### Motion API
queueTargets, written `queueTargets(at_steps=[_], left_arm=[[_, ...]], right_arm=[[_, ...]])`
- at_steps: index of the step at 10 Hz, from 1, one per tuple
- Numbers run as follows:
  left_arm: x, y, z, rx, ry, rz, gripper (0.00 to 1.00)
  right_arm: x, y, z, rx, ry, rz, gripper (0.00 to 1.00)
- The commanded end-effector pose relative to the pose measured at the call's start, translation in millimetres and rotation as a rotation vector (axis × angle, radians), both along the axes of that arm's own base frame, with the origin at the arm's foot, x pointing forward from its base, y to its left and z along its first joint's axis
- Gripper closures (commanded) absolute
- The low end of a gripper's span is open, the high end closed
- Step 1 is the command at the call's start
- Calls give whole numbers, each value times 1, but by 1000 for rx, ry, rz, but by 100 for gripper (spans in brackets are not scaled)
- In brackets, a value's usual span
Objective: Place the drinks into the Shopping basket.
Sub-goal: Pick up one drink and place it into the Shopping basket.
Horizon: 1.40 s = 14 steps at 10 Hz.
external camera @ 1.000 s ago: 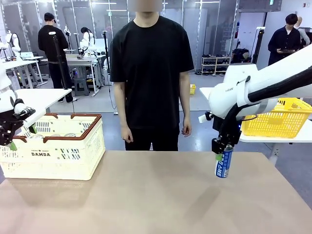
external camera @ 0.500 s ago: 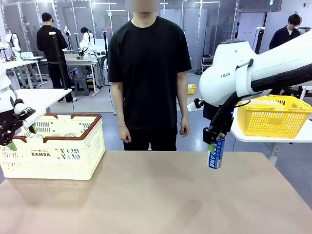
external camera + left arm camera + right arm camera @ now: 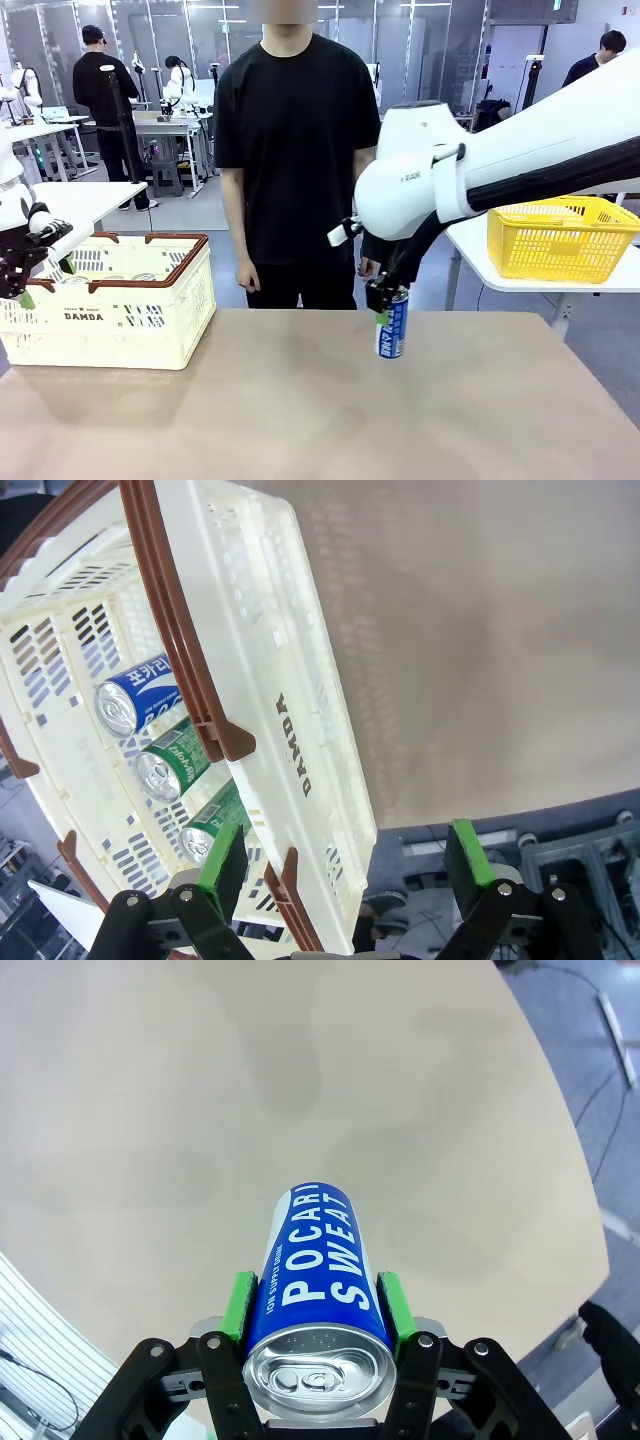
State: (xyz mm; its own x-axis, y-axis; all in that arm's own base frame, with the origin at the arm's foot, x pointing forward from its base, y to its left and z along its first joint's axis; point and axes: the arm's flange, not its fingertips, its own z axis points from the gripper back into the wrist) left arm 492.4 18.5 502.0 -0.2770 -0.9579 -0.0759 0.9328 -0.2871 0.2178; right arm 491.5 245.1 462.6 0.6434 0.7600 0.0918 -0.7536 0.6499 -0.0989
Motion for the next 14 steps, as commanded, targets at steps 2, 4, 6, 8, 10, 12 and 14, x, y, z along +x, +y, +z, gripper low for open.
queueTargets(at_steps=[2, 4, 6, 8, 10, 12, 14], left_arm=[[-1, 0, 2, -11, -7, 14, 0], [-1, 0, 2, -11, -7, 14, 0], [-1, 0, 2, -11, -7, 14, 0], [-1, 0, 2, -11, -7, 14, 0], [-1, 0, 2, -11, -7, 14, 0], [-1, 0, 2, -11, -7, 14, 0], [-1, 0, 2, -11, -7, 14, 0]], right_arm=[[-4, 34, -8, 11, -17, 148, 92], [-9, 62, -24, 6, -22, 239, 92], [-9, 87, -39, 7, -16, 310, 92], [-6, 105, -49, 4, -38, 383, 92], [-4, 113, -54, 20, -45, 412, 92], [-3, 118, -61, 45, -39, 451, 92], [0, 122, -68, 37, -7, 465, 92]])
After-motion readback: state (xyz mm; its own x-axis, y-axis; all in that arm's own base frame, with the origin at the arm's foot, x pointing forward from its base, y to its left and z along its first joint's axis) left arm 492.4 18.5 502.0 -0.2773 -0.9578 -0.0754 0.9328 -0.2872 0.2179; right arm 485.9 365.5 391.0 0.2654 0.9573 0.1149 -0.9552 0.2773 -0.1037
